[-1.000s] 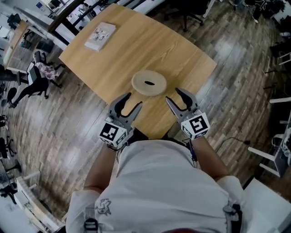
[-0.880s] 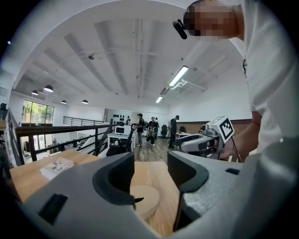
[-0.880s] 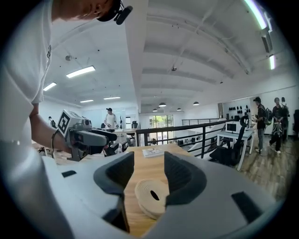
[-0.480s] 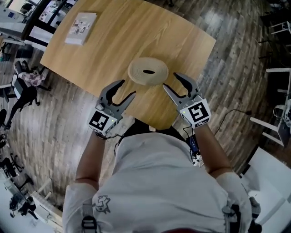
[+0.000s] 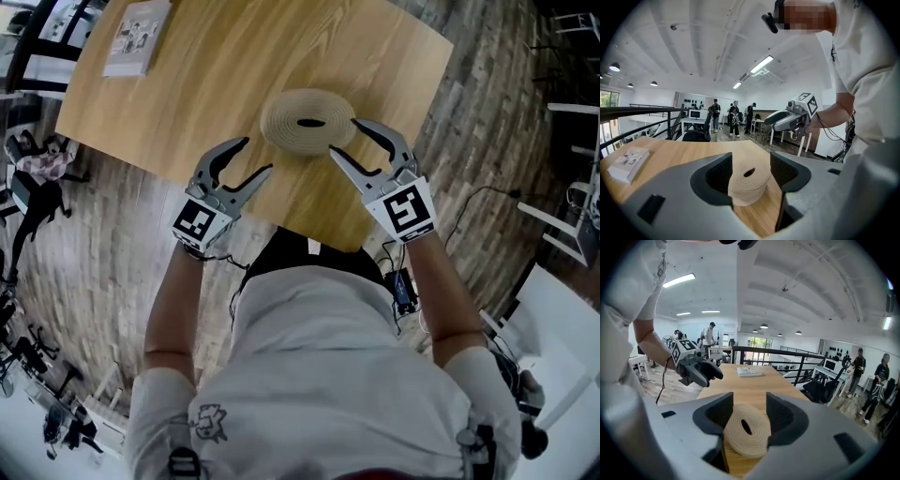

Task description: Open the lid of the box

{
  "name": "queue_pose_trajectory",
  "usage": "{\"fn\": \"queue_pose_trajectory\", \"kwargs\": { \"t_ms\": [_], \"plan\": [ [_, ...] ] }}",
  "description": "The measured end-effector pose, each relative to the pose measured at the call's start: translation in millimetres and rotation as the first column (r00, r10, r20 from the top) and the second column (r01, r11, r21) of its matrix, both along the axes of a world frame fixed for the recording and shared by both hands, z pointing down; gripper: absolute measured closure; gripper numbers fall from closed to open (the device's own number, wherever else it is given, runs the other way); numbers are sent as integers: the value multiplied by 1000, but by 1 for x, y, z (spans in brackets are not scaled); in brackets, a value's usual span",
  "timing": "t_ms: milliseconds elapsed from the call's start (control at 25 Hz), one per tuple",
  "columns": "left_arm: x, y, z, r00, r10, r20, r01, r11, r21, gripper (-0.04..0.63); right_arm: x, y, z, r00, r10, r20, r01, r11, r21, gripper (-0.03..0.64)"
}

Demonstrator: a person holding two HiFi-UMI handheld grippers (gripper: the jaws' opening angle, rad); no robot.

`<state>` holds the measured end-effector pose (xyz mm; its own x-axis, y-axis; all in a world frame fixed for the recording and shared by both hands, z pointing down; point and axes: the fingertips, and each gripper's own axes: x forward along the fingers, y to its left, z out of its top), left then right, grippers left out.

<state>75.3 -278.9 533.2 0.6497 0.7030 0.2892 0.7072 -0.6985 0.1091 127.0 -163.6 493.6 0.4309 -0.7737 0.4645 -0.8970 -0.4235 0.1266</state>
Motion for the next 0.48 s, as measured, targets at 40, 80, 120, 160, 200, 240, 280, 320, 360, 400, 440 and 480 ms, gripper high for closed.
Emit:
{"fn": "queue_pose_trajectory", "kwargs": {
  "t_ms": [40, 80, 120, 160, 200, 240, 280, 320, 360, 400, 440, 480],
  "plan": [
    [2, -2, 8, 1000, 7, 9, -7, 1000, 8, 351, 1, -3, 5, 1000, -8, 2, 8, 1000, -16, 388],
    [4, -5, 17, 1000, 13, 21, -13, 1000, 16, 350, 2, -7, 10, 1000, -16, 3, 16, 999, -33, 387],
    [6, -8, 27, 999, 19, 36, -20, 1000, 23, 348, 3, -10, 15, 1000, -24, 1, 24, 998, -50, 387],
    [8, -11, 36, 999, 23, 49, -24, 999, 28, 348, 4, -14, 20, 1000, -31, -2, 30, 997, -66, 387],
    [10, -13, 46, 998, 26, 59, -28, 999, 34, 348, 6, -17, 25, 999, -37, -5, 37, 996, -80, 387],
    [12, -16, 57, 997, 29, 70, -33, 999, 44, 348, 8, -20, 29, 999, -43, -6, 42, 995, -93, 387],
    [14, -19, 68, 996, 35, 82, -39, 998, 56, 347, 10, -22, 34, 999, -49, -7, 48, 993, -108, 387],
    [16, -20, 78, 995, 42, 94, -48, 997, 67, 342, 11, -24, 39, 998, -55, -8, 54, 991, -125, 385],
    [18, -21, 87, 993, 50, 102, -58, 996, 75, 337, 13, -25, 44, 998, -62, -9, 60, 988, -145, 385],
    [20, -21, 95, 992, 58, 109, -67, 994, 83, 336, 16, -26, 50, 998, -69, -10, 67, 984, -164, 385],
    [23, -22, 102, 991, 66, 115, -76, 993, 91, 336, 18, -27, 55, 997, -74, -10, 71, 981, -181, 385],
    [25, -22, 109, 990, 71, 121, -83, 992, 99, 334, 21, -27, 61, 997, -76, -9, 73, 977, -198, 385]
  ]
}}
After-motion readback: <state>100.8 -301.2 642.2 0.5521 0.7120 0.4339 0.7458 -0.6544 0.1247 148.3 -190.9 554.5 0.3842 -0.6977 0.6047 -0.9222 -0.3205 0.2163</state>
